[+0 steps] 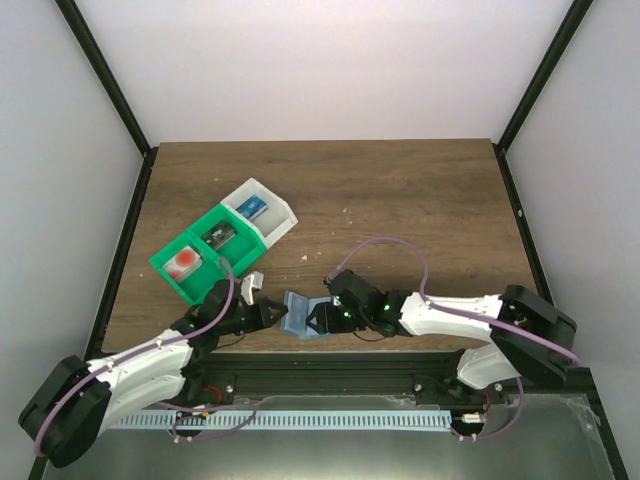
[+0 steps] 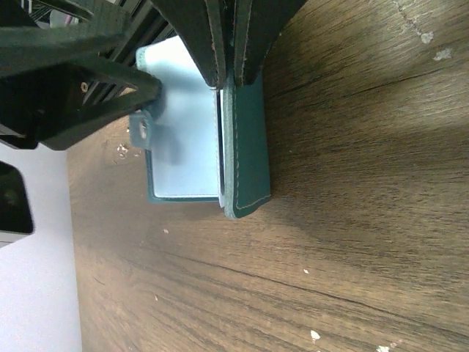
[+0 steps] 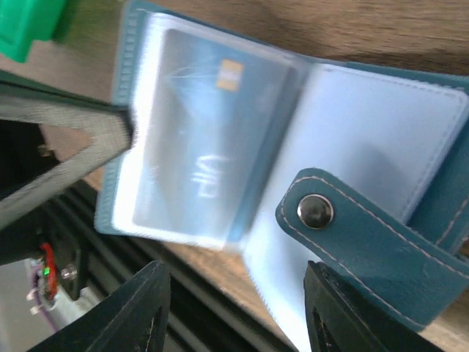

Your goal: Take the credit cards out of the card holder

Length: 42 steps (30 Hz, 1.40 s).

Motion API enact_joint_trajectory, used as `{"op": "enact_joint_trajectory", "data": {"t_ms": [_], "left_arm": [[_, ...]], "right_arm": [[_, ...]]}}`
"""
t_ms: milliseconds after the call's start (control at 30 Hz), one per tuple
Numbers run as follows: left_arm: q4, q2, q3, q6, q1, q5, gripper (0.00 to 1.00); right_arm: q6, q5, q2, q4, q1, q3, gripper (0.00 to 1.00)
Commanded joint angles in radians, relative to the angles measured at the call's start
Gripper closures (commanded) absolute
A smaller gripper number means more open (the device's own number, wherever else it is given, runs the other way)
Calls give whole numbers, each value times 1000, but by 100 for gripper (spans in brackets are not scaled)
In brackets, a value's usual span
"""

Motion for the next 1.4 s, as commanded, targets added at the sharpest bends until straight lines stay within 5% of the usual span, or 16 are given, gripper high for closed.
{"op": "enact_joint_trajectory", "data": {"t_ms": [0,433,767,967,1133,1367], "left_arm": [[42,7,-18,-2,2,-10,100],[40,18,-26,-9,2,11,100],[103,-26,-53,-69,2,63,63],[171,35,-61,-69,2,75,52],[222,125,-48,-55,2,101,52],[233,157,-41,-48,2,99,65]], "right_arm": [[-10,75,55,-19,7,3,49],[-37,236,152,-130,7,2,67],[-63,294,129,-182,7,41,78],[-83,204,93,-87,8,18,75],[-90,289,50,-132,7,28,69],[-111,377,46,-160,6,34,59]]}}
